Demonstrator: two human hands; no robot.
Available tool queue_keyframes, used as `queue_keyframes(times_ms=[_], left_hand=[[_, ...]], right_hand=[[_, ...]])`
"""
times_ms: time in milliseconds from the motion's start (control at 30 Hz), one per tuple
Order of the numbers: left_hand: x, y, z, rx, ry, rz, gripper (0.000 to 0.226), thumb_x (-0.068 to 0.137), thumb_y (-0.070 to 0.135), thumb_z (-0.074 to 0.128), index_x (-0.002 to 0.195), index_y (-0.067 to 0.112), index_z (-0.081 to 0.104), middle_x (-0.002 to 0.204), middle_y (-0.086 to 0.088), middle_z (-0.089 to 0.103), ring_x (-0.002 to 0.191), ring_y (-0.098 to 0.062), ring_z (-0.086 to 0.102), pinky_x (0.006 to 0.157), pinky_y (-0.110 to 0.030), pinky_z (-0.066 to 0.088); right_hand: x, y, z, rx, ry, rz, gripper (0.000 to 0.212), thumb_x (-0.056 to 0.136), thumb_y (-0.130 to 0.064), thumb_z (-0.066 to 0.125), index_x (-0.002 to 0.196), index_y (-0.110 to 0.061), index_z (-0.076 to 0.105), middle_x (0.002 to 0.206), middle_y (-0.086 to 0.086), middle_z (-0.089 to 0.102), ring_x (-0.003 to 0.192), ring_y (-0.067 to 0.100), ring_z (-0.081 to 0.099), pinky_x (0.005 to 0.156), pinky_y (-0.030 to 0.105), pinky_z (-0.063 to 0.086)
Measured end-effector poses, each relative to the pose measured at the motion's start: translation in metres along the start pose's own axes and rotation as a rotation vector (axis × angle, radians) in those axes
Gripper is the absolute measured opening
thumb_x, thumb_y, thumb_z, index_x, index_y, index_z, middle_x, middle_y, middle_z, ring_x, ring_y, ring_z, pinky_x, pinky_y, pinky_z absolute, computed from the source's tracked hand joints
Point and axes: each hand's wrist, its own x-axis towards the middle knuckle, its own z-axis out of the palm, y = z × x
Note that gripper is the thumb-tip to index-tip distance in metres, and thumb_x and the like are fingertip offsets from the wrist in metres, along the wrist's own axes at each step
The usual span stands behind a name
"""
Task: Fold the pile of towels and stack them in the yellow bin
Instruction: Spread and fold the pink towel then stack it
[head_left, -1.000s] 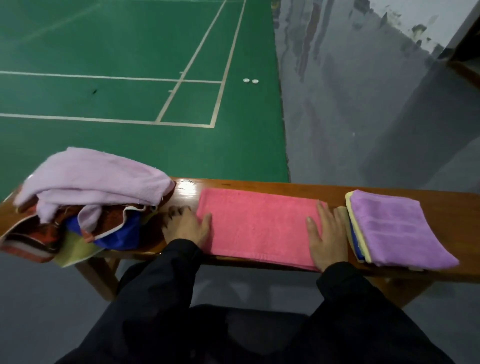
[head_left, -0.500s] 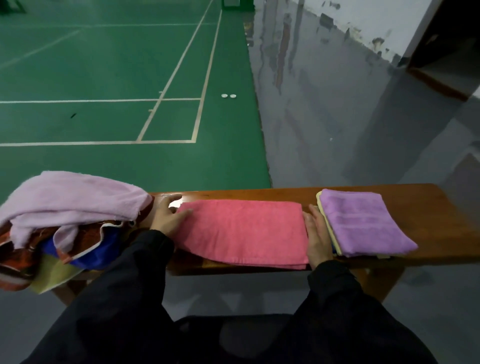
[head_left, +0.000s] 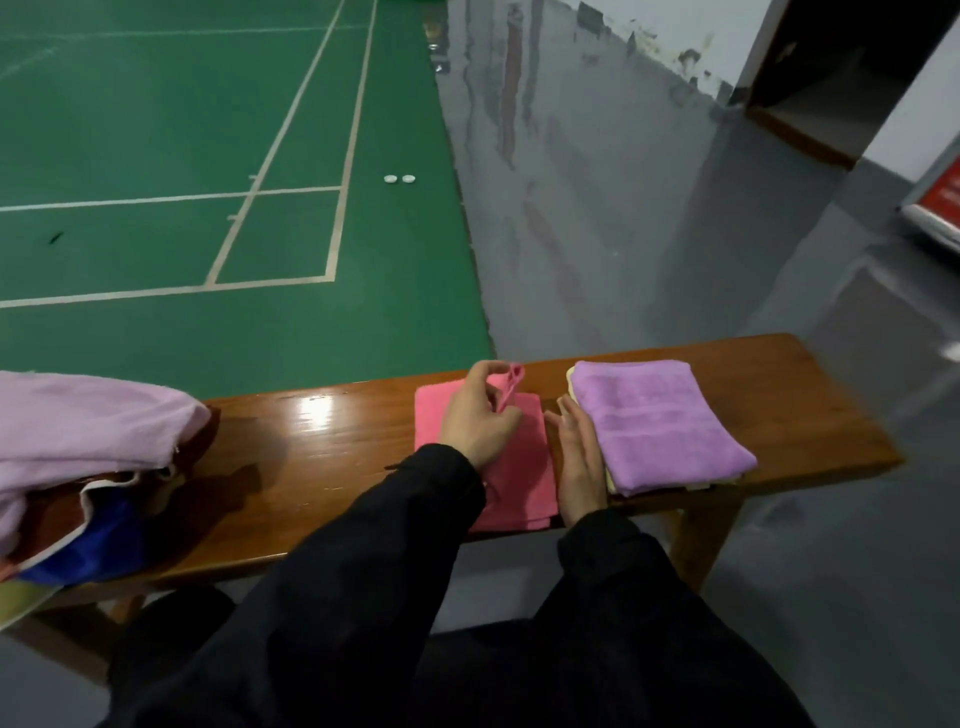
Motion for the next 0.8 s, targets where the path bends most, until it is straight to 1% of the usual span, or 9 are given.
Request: queue_keyframes(times_ms=[67, 133, 300, 367, 433, 533, 600, 700, 800], left_hand=[[-0.005, 0.0, 0.029, 0.045, -0.103, -0.028, 0.046, 0.092, 0.022, 0.067, 0.135, 0.017, 0.052, 0.097, 0.0, 0.064, 0.081, -0.018, 0.064, 0.074, -0.032, 0.053], [-0.011, -0.009, 0.043, 0.114, -0.144, -0.059, 0.054, 0.093, 0.039, 0.065, 0.139, 0.015, 0.051, 0.114, -0.003, 0.064, 0.099, -0.019, 0.065, 0.088, -0.036, 0.054], [-0.03, -0.054, 0.011, 0.215, 0.223, -0.062, 0.042, 0.093, 0.036, 0.063, 0.128, 0.013, 0.059, 0.127, -0.009, 0.058, 0.118, -0.024, 0.053, 0.105, -0.045, 0.046], [-0.035, -0.071, -0.007, 0.233, 0.239, -0.225, 0.052, 0.09, 0.035, 0.066, 0.135, 0.012, 0.053, 0.134, -0.012, 0.051, 0.126, -0.028, 0.048, 0.111, -0.048, 0.041], [-0.034, -0.082, -0.015, 0.127, 0.199, -0.329, 0.066, 0.084, 0.036, 0.072, 0.139, 0.009, 0.047, 0.135, -0.012, 0.052, 0.124, -0.028, 0.054, 0.109, -0.047, 0.046], [-0.026, -0.083, -0.013, -0.116, 0.182, -0.42, 0.094, 0.067, 0.042, 0.083, 0.144, 0.006, 0.041, 0.132, -0.01, 0.06, 0.113, -0.026, 0.064, 0.099, -0.047, 0.054], [-0.023, -0.075, -0.011, -0.335, 0.159, -0.526, 0.092, 0.06, 0.036, 0.088, 0.137, 0.006, 0.049, 0.122, -0.013, 0.068, 0.103, -0.028, 0.069, 0.091, -0.048, 0.059], [-0.033, -0.048, -0.014, -0.635, -0.018, -0.599, 0.062, 0.073, 0.01, 0.084, 0.129, 0.007, 0.058, 0.111, -0.02, 0.071, 0.096, -0.039, 0.071, 0.082, -0.062, 0.058], [-0.049, -0.016, -0.028, -0.882, -0.175, -0.45, 0.063, 0.075, 0.002, 0.078, 0.133, 0.017, 0.056, 0.124, -0.023, 0.064, 0.106, -0.041, 0.066, 0.09, -0.063, 0.055]], right_hand=[[0.001, 0.0, -0.002, 0.024, 0.003, 0.009, 0.041, 0.111, -0.024, 0.039, 0.152, -0.018, 0.044, 0.149, -0.016, 0.043, 0.121, -0.031, 0.037, 0.104, 0.001, 0.032], [0.002, 0.001, -0.004, 0.039, -0.013, 0.012, 0.043, 0.111, -0.025, 0.04, 0.154, -0.019, 0.042, 0.153, -0.016, 0.042, 0.129, -0.024, 0.038, 0.108, 0.004, 0.032], [0.006, 0.012, -0.001, -0.188, -0.037, -0.061, 0.057, 0.098, -0.031, 0.064, 0.15, -0.015, 0.047, 0.161, 0.001, 0.038, 0.149, 0.012, 0.033, 0.124, 0.031, 0.025], [0.008, 0.016, 0.004, -0.404, -0.071, -0.124, 0.061, 0.091, -0.013, 0.072, 0.148, -0.01, 0.05, 0.163, 0.008, 0.034, 0.153, 0.02, 0.026, 0.124, 0.023, 0.013], [0.009, 0.016, 0.01, -0.559, -0.103, -0.156, 0.065, 0.089, -0.007, 0.072, 0.149, -0.01, 0.048, 0.162, 0.01, 0.034, 0.154, 0.022, 0.021, 0.12, 0.015, 0.004], [0.005, 0.016, 0.015, -0.667, -0.099, -0.178, 0.065, 0.092, -0.014, 0.07, 0.152, -0.014, 0.044, 0.162, 0.008, 0.034, 0.155, 0.023, 0.019, 0.124, 0.023, 0.008], [0.004, 0.017, 0.014, -0.684, -0.1, -0.153, 0.066, 0.093, -0.015, 0.07, 0.153, -0.014, 0.042, 0.163, 0.007, 0.033, 0.155, 0.021, 0.02, 0.123, 0.024, 0.01], [-0.004, -0.003, 0.008, -0.579, -0.132, -0.076, 0.07, 0.092, -0.009, 0.069, 0.155, -0.015, 0.037, 0.161, 0.001, 0.033, 0.15, 0.012, 0.024, 0.119, 0.02, 0.013], [-0.015, -0.023, 0.006, 0.007, -0.138, 0.218, 0.078, 0.092, -0.009, 0.073, 0.157, -0.018, 0.031, 0.149, -0.001, 0.047, 0.134, 0.014, 0.047, 0.116, 0.038, 0.039]])
